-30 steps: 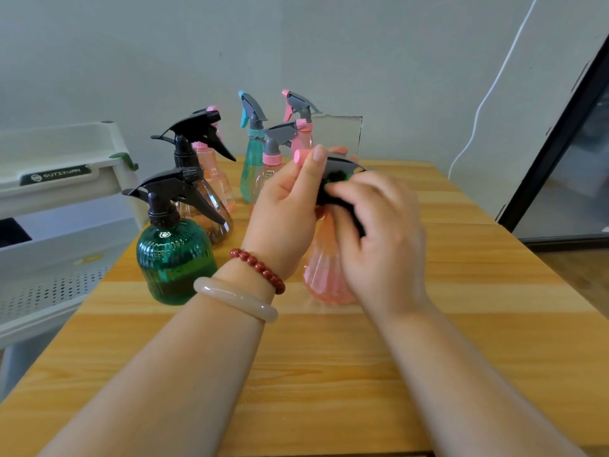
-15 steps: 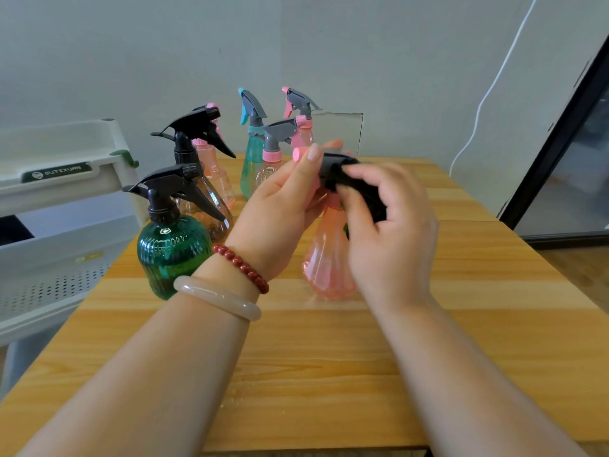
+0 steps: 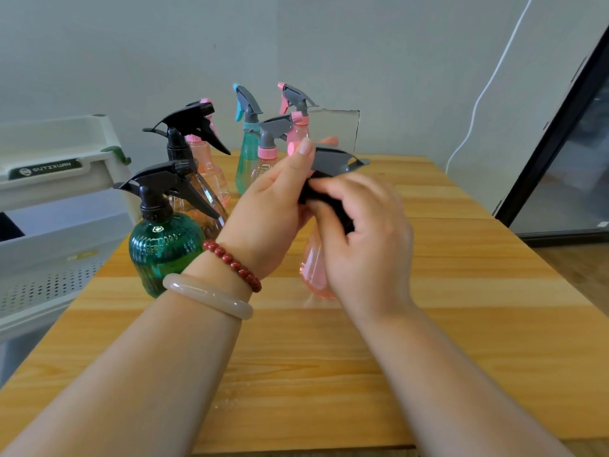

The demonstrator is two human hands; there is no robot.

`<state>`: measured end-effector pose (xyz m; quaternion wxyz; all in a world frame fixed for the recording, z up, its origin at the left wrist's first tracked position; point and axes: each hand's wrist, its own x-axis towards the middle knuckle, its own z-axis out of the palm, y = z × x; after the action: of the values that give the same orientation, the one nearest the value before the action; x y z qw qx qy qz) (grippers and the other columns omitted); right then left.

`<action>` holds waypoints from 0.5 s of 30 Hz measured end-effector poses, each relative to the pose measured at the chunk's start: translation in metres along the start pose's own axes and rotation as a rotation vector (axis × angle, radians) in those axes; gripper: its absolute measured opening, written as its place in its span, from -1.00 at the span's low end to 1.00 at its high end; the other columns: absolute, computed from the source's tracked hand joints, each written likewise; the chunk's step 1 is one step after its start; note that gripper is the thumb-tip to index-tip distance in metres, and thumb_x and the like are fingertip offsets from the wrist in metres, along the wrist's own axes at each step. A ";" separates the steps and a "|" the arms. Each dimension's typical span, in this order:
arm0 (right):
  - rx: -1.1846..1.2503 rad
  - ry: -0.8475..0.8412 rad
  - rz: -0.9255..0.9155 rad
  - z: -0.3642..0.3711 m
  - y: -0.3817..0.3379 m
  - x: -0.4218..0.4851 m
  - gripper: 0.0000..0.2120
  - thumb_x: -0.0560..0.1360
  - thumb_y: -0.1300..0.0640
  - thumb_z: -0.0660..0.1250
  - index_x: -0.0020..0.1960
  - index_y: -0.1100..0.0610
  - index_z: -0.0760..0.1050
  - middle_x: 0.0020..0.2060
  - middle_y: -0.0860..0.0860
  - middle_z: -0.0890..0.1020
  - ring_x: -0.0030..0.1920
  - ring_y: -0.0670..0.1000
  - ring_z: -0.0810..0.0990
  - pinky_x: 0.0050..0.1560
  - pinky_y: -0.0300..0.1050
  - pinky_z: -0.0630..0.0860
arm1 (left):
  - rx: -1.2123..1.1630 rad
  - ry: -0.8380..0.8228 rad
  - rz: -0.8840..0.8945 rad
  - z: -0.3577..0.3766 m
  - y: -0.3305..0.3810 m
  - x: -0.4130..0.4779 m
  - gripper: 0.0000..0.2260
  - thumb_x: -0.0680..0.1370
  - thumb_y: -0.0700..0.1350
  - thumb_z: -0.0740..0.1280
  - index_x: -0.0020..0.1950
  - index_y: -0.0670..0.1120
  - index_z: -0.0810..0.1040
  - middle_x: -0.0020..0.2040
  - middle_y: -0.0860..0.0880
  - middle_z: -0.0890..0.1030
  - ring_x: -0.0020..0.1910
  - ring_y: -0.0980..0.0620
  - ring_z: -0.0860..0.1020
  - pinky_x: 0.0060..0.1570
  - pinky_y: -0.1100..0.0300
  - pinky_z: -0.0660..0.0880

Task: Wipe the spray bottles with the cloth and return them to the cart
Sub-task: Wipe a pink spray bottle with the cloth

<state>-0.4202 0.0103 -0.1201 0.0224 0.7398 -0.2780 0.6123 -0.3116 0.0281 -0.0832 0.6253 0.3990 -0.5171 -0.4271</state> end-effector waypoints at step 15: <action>0.048 0.211 0.325 -0.017 0.025 0.008 -0.87 0.51 0.24 0.38 0.05 0.18 0.62 -0.05 -0.04 0.61 0.00 -0.35 0.48 0.06 -0.48 0.33 | 0.040 0.039 0.035 -0.019 -0.012 0.003 -0.64 0.60 0.12 0.21 0.25 -0.07 0.56 0.21 -0.16 0.63 0.18 -0.09 0.61 0.14 0.05 0.56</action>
<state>-0.4453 -0.0074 -0.1162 -0.0654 0.6173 -0.3753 0.6884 -0.2943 0.0222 -0.0965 0.6346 0.4106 -0.5201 -0.3978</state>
